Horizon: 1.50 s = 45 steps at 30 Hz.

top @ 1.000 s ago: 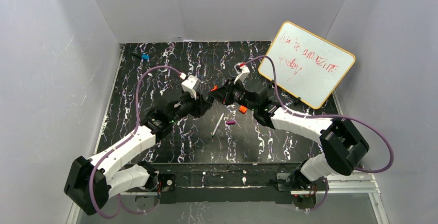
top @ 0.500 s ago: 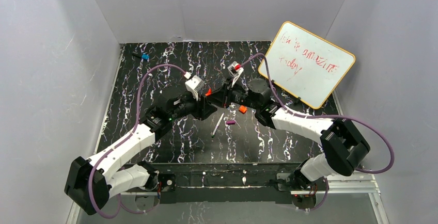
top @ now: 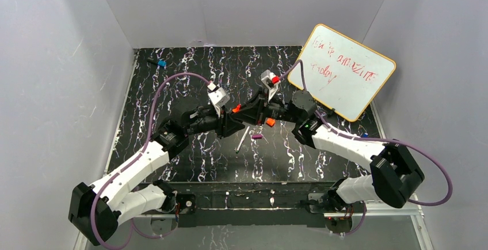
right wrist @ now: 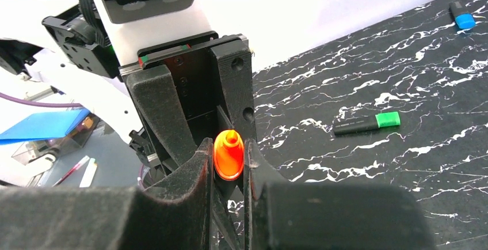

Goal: Insert the pens into the pen caps

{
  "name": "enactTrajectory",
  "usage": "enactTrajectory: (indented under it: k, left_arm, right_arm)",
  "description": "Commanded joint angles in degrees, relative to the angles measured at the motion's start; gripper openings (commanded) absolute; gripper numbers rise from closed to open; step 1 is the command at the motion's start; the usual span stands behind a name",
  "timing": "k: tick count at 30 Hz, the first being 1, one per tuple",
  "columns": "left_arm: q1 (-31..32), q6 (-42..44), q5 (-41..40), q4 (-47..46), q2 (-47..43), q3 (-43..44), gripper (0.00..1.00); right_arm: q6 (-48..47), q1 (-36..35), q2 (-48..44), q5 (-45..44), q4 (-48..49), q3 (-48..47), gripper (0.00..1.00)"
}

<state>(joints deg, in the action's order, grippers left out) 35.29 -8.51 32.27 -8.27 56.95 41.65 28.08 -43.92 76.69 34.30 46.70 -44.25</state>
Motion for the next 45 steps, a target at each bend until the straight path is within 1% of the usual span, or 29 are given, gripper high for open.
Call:
enactTrajectory:
  k: [1, 7, 10, 14, 20, 27, 29, 41, 45]
  left_arm:
    - [-1.0, 0.8, 1.5, 3.0, -2.5, 1.5, 0.23]
    - [-1.3, 0.6, 1.5, 4.0, -2.7, 2.3, 0.32]
    - [-1.4, 0.6, 1.4, 4.4, -2.6, 2.3, 0.34]
    - [-1.4, -0.7, 1.9, 2.7, -2.6, 1.6, 0.37]
    - [-1.5, -3.3, 2.6, -1.4, -2.5, 0.4, 0.41]
    - [-1.5, -5.0, 4.8, -3.8, -1.7, 0.1, 0.46]
    - [-1.5, -5.1, 4.9, -3.8, -1.6, 0.1, 0.46]
    - [-1.5, -4.1, 5.5, -2.5, -1.3, -1.1, 0.46]
    - [-1.5, -4.1, 5.6, -2.9, -1.1, -1.4, 0.42]
  right_arm:
    - [-1.7, 2.4, -3.1, 1.1, 2.1, 1.0, 0.01]
    - [-2.2, 3.1, -4.4, 1.0, 1.4, 2.1, 0.01]
    - [-2.3, 3.6, -5.1, 1.0, 1.0, 2.3, 0.01]
    - [-2.0, 3.8, -5.1, 1.1, 1.2, 2.3, 0.01]
    - [0.5, 3.7, -3.8, 1.4, 4.7, 2.6, 0.01]
    - [3.7, 3.8, -1.0, 2.1, 9.7, 2.5, 0.01]
    - [4.5, 3.7, -0.3, 2.2, 11.0, 2.3, 0.01]
    - [4.8, 3.7, 0.9, 1.5, 11.8, 0.7, 0.01]
    - [5.1, 3.7, 1.4, 1.6, 12.1, 0.2, 0.01]
